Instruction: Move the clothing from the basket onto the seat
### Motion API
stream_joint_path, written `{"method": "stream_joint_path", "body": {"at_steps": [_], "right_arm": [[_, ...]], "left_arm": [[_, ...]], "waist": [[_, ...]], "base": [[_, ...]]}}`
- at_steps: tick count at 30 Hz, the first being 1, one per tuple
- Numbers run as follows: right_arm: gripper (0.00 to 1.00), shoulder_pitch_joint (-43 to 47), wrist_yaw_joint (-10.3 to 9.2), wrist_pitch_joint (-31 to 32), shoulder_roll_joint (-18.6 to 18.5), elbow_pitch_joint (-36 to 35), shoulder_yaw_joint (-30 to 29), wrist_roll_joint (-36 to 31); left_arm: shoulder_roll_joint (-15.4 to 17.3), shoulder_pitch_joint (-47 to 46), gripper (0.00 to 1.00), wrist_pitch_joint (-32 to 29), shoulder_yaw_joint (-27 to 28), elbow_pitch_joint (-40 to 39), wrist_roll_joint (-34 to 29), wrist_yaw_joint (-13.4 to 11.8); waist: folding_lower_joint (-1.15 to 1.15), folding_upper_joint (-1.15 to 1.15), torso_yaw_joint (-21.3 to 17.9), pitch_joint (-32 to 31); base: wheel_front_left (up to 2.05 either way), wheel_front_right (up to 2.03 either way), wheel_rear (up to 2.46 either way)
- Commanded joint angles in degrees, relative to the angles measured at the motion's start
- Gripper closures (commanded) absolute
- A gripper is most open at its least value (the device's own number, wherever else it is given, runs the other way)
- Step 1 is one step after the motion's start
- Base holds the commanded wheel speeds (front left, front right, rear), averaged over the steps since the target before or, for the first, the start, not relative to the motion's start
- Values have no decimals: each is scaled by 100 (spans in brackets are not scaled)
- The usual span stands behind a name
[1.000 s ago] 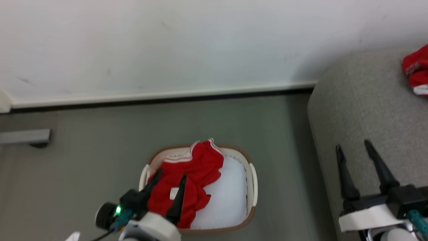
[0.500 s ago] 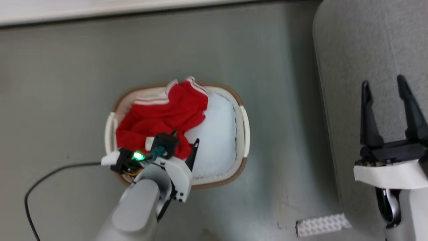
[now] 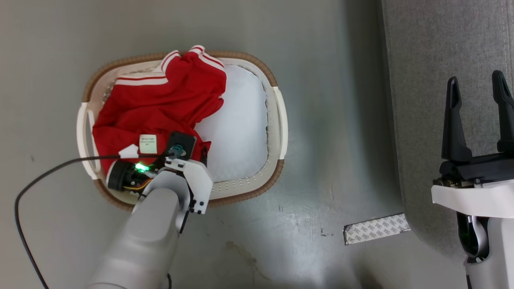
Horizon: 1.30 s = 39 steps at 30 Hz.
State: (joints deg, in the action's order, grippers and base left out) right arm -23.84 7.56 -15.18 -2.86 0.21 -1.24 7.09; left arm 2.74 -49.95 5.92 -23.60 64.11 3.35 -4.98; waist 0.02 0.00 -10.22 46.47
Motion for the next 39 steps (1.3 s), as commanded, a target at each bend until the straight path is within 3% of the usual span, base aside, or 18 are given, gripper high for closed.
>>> {"method": "stream_joint_path", "body": {"at_steps": [1,12,13,15,26,39], "right_arm": [[0,-92,-15,5,-7,-25,-6,61],[0,-149,-15,5,-6,-52,26,127],[0,-151,-15,5,-6,-55,22,129],[0,-142,-15,5,-6,-57,11,121],[0,-130,-15,5,-7,116,-28,67],[0,609,-15,5,-9,575,87,77]], "left_arm": [[59,-95,0,48,-3,90,-26,-51],[121,-425,0,145,-143,629,-48,-97],[123,-449,6,159,-157,659,-45,-90],[116,-483,100,163,-165,703,18,11],[82,-413,100,545,-47,802,368,145],[43,692,100,920,359,77,1056,318]], "waist": [[-2,0,-33,39],[-2,0,-173,296],[-2,0,-181,318],[-2,0,-190,348],[-2,0,-14,-155],[-2,0,390,-2392]], "base": [[0,0,0],[0,0,0],[0,0,0],[0,0,0],[0,0,0],[0,0,0]]}}
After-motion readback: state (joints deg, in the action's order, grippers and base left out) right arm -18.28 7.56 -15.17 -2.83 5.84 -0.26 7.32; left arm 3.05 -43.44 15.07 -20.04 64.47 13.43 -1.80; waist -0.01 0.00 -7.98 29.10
